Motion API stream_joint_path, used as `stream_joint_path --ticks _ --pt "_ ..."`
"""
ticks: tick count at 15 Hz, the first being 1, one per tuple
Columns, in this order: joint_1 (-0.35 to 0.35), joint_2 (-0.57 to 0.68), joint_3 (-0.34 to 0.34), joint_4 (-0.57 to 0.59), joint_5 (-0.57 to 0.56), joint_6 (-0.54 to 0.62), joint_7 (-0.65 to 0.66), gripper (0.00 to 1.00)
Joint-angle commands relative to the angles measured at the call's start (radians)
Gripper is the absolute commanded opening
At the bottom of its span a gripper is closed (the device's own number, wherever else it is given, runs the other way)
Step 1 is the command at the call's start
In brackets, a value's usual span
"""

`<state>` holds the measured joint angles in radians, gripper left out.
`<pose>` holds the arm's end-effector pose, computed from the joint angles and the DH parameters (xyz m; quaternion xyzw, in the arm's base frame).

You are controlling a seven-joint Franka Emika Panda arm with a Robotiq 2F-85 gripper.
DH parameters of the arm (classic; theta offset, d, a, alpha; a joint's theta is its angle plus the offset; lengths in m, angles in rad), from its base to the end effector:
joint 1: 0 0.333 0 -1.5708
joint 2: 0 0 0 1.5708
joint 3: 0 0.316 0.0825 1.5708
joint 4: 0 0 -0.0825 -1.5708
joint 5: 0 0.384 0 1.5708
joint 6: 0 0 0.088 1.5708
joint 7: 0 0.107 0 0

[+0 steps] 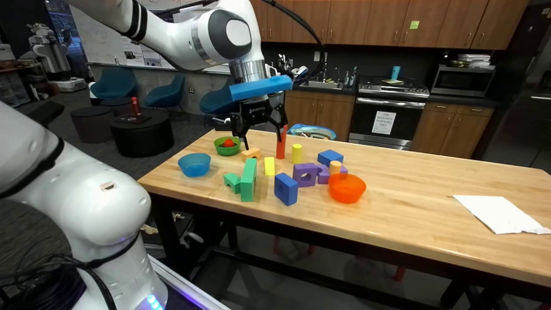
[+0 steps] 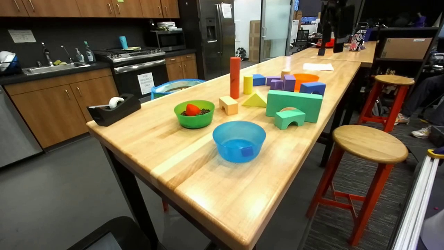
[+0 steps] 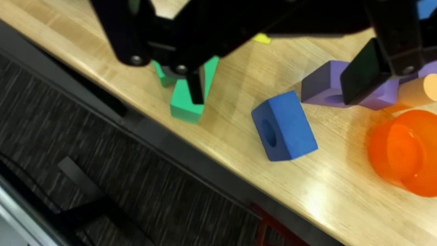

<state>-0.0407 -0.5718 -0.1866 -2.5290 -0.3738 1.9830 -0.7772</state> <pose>0.3640 -0.1105 0.4684 0.9280 0.3520 -0.0459 0.1130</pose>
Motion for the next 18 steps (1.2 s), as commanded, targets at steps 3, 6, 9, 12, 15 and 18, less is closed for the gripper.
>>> stream_joint_path --ticks 3,6,9,12,15,18 --pt "-0.032 0.116 -0.023 0.083 -0.106 -0.013 -0.14 1.0" --pt "-0.032 0.083 -0.021 0.056 -0.065 -0.017 -0.123 1.0" --pt "-0.032 0.08 -0.02 0.056 -0.065 -0.017 -0.123 1.0" --pt "-0.024 0.083 -0.023 0.058 -0.087 0.01 -0.163 1.0" --pt "-0.023 0.106 -0.028 0.079 -0.091 0.045 -0.215 1.0" --pt "-0.01 0.132 -0.062 0.097 -0.048 0.083 -0.346 1.0"
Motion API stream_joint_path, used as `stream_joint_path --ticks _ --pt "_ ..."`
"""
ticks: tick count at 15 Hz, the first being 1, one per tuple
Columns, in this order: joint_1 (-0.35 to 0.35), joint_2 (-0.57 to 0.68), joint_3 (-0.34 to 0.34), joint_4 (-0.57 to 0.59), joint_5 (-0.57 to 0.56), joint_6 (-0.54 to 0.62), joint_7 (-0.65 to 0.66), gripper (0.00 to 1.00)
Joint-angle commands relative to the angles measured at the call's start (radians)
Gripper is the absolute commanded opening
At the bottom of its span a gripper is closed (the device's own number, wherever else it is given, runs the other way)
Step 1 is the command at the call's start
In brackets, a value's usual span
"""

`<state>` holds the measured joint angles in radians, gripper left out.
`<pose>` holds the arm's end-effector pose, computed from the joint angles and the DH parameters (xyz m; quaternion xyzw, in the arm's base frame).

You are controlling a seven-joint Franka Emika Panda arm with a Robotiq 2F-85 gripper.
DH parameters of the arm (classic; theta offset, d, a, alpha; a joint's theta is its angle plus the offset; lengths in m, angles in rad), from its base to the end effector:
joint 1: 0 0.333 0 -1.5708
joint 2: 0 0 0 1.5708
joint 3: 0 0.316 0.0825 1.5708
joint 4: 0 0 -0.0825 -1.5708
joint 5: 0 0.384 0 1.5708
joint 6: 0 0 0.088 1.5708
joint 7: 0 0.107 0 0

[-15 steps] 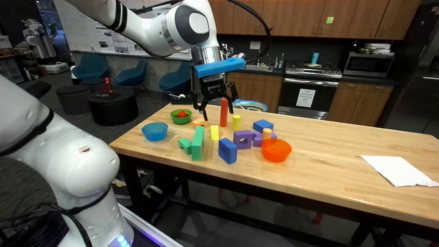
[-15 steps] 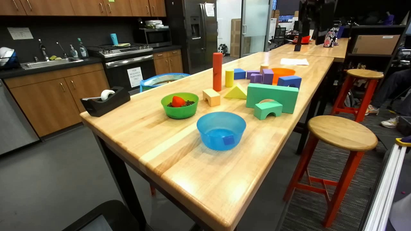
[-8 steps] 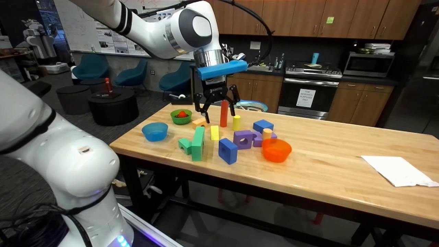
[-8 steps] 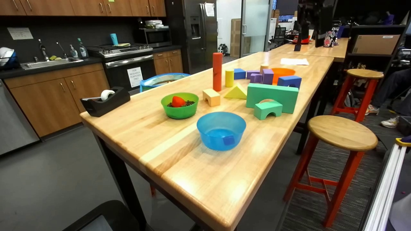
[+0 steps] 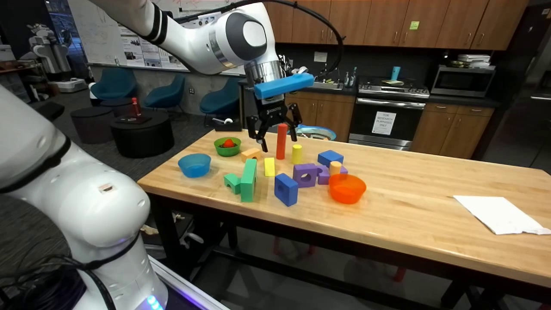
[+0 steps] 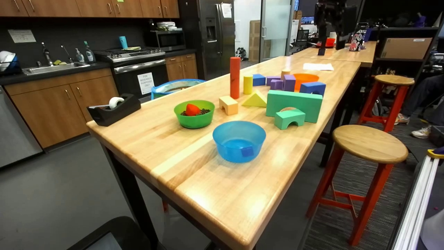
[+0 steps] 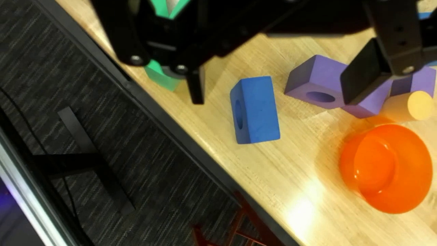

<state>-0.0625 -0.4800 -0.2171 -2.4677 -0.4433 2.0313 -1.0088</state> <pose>0.3851 -0.1397 0.4662 0.8808 0.4487 -0.0714 0.1333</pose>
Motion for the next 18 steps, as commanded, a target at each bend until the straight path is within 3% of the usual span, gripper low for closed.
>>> stream_joint_path --ticks 1,4,8,18 --pt "0.017 0.05 -0.045 0.043 0.044 0.054 -0.171 1.0" --pt "0.026 0.08 -0.073 0.067 0.125 0.086 -0.342 1.0" --pt "0.01 0.128 -0.065 0.096 0.2 0.066 -0.442 1.0" --pt "-0.032 0.226 -0.061 0.091 0.282 0.064 -0.44 1.0"
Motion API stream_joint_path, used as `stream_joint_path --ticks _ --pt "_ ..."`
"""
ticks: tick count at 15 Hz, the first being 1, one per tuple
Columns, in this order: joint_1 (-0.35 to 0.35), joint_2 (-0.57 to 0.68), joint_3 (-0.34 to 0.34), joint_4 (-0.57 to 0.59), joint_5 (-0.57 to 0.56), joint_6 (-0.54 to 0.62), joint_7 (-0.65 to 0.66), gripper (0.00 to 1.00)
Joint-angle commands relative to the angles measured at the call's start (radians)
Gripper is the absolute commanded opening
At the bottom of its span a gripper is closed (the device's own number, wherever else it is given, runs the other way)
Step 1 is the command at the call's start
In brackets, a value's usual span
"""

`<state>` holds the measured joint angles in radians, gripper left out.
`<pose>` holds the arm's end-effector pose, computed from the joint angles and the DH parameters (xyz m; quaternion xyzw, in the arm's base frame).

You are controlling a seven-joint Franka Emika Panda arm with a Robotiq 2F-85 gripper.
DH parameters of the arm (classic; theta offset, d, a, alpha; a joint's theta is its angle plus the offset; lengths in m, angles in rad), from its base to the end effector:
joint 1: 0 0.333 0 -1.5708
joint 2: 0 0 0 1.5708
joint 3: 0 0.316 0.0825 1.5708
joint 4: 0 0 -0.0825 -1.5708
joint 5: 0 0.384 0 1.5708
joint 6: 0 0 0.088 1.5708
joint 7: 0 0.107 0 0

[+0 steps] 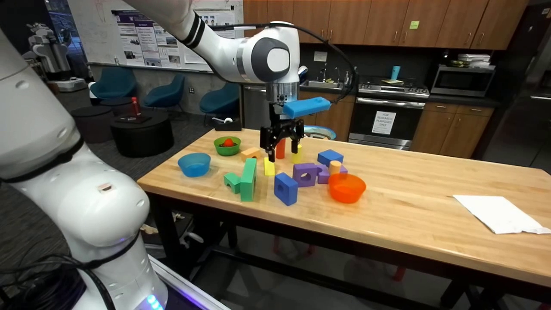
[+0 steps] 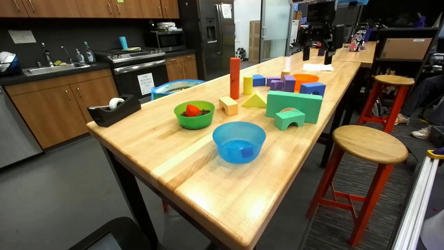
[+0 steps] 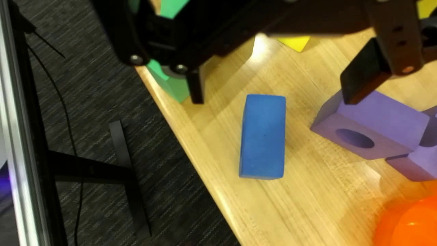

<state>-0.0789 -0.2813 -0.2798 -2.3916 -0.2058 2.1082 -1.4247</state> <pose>0.4199 -0.1698 0.4210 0.8290 0.5570 -0.0411 0.0282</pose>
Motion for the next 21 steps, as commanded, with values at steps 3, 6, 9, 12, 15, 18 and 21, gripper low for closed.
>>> stream_joint_path --ticks 3,6,9,12,15,18,21 --pt "-0.022 0.039 0.001 -0.007 0.078 0.006 -0.047 1.0" --pt "-0.035 0.047 0.003 -0.029 0.078 0.03 -0.05 1.0" --pt "-0.046 0.051 -0.004 -0.049 0.083 0.042 -0.066 1.0" --pt "-0.056 0.063 -0.006 -0.061 0.097 0.061 -0.071 1.0" --pt "-0.063 0.079 -0.001 -0.066 0.104 0.087 -0.053 1.0" --pt "-0.065 0.114 0.004 -0.052 0.106 0.116 -0.028 1.0" --pt "-0.067 0.143 0.007 -0.042 0.11 0.134 -0.021 1.0"
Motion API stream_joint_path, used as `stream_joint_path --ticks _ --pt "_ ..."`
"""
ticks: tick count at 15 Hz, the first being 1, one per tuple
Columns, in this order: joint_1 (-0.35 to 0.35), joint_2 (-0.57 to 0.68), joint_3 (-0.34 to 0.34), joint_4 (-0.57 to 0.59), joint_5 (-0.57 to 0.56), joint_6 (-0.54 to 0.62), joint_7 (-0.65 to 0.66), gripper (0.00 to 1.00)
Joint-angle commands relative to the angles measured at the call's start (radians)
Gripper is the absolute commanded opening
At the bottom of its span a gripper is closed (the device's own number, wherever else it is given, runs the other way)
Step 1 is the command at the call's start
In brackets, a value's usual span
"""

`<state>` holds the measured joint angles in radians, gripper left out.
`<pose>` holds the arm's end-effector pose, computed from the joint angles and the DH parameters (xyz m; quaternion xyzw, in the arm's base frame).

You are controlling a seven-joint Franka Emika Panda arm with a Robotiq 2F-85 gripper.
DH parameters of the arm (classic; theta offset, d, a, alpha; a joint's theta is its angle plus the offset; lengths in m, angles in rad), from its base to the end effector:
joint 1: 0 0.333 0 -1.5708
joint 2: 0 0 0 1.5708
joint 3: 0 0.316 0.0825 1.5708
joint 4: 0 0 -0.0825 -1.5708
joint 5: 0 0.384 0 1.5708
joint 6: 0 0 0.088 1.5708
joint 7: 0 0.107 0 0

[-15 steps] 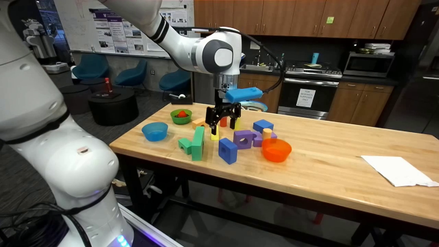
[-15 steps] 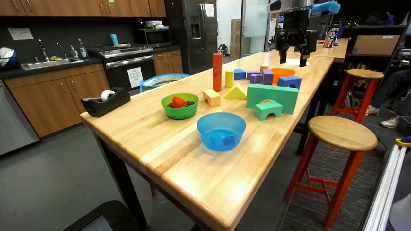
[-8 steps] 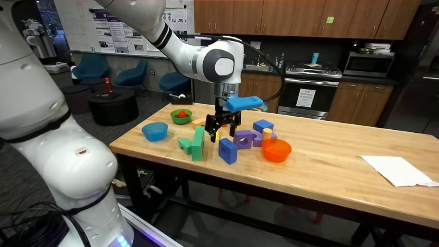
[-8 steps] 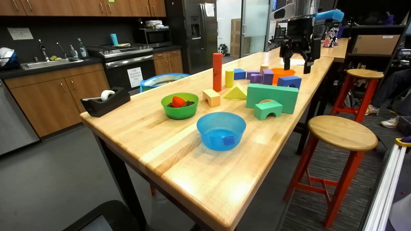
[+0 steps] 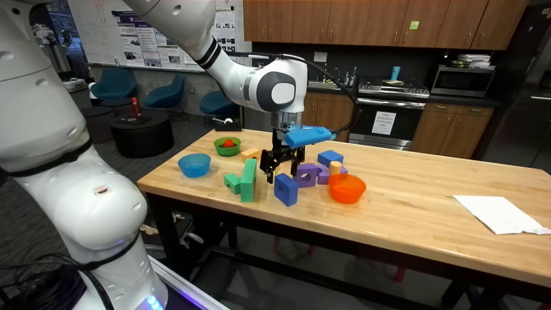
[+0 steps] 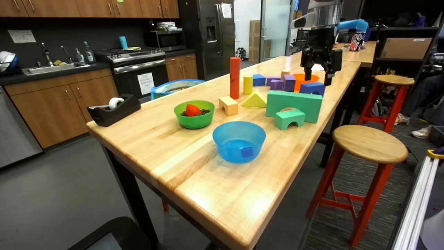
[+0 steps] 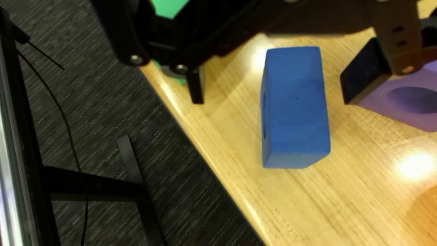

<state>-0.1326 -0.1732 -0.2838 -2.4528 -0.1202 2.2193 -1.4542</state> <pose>0.4137 -0.1864 0.3559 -0.8468 -0.5304 0.0375 0.0128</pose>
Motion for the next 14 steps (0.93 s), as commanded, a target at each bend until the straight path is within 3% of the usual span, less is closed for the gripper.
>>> stream_joint_path --ticks 1,8,10,14 --pt "-0.014 0.045 0.012 0.023 0.028 0.027 0.01 1.0" --pt "-0.021 0.078 0.014 0.04 0.055 0.035 0.012 1.0" --pt "-0.023 0.083 0.016 0.045 0.055 0.035 0.015 0.74" --pt "-0.026 0.089 0.018 0.05 0.053 0.035 0.017 0.45"
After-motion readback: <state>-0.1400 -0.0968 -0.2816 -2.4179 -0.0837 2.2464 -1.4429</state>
